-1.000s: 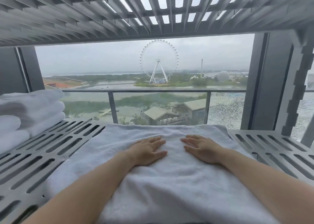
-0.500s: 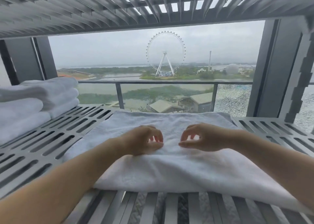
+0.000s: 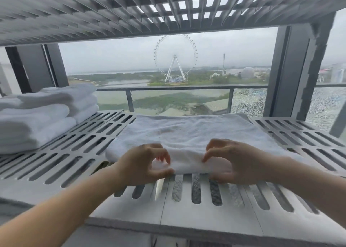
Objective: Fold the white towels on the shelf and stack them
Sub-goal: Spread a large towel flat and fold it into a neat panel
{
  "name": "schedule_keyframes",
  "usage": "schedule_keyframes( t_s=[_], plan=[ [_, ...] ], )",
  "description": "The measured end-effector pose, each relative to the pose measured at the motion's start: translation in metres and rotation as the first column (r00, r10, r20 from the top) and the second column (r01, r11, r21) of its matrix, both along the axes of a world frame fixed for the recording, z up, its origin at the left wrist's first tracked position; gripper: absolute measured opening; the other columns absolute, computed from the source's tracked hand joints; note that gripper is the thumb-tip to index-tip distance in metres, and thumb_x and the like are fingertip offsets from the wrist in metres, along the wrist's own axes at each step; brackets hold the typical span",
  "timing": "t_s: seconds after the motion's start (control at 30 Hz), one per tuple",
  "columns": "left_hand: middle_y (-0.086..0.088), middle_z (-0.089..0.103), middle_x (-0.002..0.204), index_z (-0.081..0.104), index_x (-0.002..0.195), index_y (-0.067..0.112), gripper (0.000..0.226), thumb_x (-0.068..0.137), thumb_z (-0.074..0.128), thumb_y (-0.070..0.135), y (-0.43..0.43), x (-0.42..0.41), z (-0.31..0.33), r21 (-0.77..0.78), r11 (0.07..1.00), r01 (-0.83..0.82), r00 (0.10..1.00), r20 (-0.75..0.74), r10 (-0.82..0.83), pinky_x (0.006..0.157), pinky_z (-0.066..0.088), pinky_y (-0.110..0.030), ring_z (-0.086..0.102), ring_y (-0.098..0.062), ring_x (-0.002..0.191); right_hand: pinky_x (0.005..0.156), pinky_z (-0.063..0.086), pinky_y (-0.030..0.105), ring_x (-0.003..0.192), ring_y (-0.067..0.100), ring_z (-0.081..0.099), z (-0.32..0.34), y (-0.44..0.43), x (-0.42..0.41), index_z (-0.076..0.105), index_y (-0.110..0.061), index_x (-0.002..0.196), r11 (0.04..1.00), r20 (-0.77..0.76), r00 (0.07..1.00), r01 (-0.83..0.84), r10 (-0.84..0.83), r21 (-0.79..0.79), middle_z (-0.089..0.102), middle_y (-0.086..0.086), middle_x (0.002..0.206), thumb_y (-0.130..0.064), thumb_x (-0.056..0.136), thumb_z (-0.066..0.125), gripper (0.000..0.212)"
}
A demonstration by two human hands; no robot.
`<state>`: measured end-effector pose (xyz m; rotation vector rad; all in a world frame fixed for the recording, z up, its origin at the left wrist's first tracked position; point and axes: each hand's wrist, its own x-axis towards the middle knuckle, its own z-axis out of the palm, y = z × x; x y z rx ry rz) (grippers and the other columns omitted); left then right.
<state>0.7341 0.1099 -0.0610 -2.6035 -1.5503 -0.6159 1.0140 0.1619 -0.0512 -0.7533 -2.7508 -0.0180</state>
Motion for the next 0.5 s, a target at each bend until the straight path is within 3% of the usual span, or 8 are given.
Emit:
schedule_keyframes(
  t_s=[0.13, 0.23, 0.37, 0.5],
  plan=[
    [0.011, 0.053, 0.114, 0.057, 0.114, 0.027, 0.030, 0.085, 0.059, 0.034, -0.007, -0.008, -0.005, -0.020, 0.998, -0.063, 0.991, -0.120, 0.060, 0.084, 0.047, -0.030, 0.057, -0.010, 0.096, 0.081, 0.039, 0.019, 0.113, 0.007, 0.048, -0.005, -0.012, 0.004, 0.043, -0.045, 0.127, 0.981, 0.106, 0.977, 0.179, -0.186, 0.071, 0.042, -0.017, 0.132, -0.026, 0.083, 0.055, 0.050],
    [0.003, 0.056, 0.106, 0.056, 0.105, 0.017, 0.018, 0.088, 0.051, 0.015, -0.006, -0.005, -0.003, 0.000, 0.991, -0.136, 0.976, -0.169, 0.134, 0.081, 0.047, -0.036, 0.058, -0.020, 0.095, 0.081, 0.046, 0.030, 0.110, 0.015, 0.052, -0.007, -0.018, 0.002, 0.039, -0.044, 0.127, 0.957, 0.082, 0.954, 0.288, -0.289, 0.032, 0.045, -0.014, 0.132, -0.011, 0.079, 0.052, 0.060],
    [0.003, 0.060, 0.095, 0.053, 0.094, 0.018, 0.011, 0.088, 0.045, 0.014, -0.007, 0.007, 0.009, 0.122, 0.968, -0.221, 0.955, -0.176, 0.240, 0.067, 0.044, -0.031, 0.059, -0.023, 0.085, 0.058, 0.035, 0.030, 0.074, 0.021, 0.052, -0.003, -0.019, -0.007, 0.033, -0.033, 0.115, 0.901, 0.075, 0.900, 0.424, -0.430, 0.092, 0.061, 0.000, 0.104, 0.000, 0.078, 0.049, 0.053],
    [-0.001, 0.059, 0.079, 0.047, 0.076, 0.020, 0.008, 0.079, 0.044, 0.013, -0.003, 0.016, 0.030, 0.243, 0.944, -0.223, 0.967, -0.066, 0.245, 0.062, 0.041, -0.031, 0.058, -0.030, 0.077, 0.053, 0.029, 0.028, 0.066, 0.020, 0.046, 0.025, -0.010, 0.000, 0.038, -0.032, 0.109, 0.867, -0.013, 0.894, 0.438, -0.448, 0.237, 0.053, -0.004, 0.084, -0.004, 0.076, 0.046, 0.044]
  ],
)
